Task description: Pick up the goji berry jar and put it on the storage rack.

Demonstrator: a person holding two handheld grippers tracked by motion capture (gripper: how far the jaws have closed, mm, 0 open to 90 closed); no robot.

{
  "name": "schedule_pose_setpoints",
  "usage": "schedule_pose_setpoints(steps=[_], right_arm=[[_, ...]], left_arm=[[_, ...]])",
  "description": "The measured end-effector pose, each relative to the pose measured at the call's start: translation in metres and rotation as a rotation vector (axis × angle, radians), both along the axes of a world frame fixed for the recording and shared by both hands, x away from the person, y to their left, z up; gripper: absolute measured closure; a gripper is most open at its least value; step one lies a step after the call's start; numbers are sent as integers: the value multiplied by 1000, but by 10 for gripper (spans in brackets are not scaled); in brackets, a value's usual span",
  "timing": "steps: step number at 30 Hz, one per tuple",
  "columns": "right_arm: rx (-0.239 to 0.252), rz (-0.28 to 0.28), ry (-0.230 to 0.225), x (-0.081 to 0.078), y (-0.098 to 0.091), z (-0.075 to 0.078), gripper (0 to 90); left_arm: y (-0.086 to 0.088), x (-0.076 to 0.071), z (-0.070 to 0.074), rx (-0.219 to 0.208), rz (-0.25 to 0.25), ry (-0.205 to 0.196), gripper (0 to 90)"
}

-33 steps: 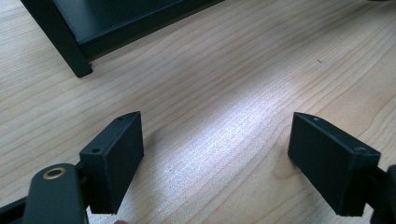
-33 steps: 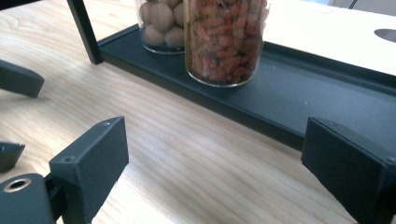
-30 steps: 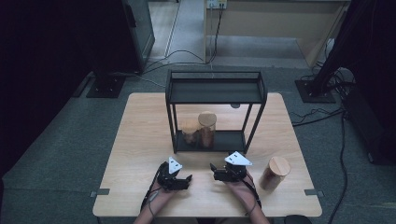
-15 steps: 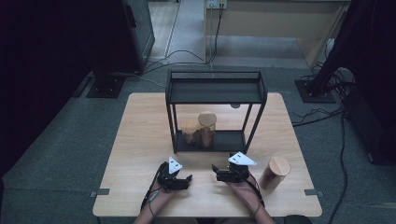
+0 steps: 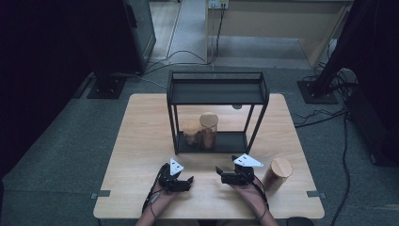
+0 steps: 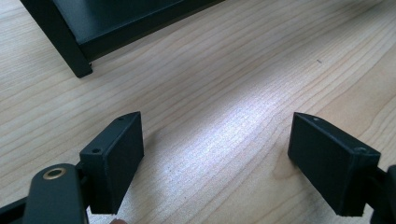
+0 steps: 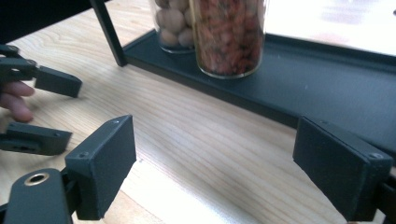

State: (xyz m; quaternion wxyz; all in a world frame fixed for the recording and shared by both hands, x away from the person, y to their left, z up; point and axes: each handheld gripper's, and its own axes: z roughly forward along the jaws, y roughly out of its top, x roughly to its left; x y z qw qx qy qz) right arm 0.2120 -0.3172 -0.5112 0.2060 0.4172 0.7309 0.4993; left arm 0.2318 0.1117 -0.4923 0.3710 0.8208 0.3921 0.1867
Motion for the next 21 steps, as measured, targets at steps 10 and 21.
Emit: schedule_pose_setpoints(steps=[10,21], right_arm=[[1,5,-1,-10,-12,17,121],[-26,27,-5,-21,-20,30,122]], left_arm=[[0,0,0,-1,1,-1,183],[0,-1,0,0,4,-1,183]])
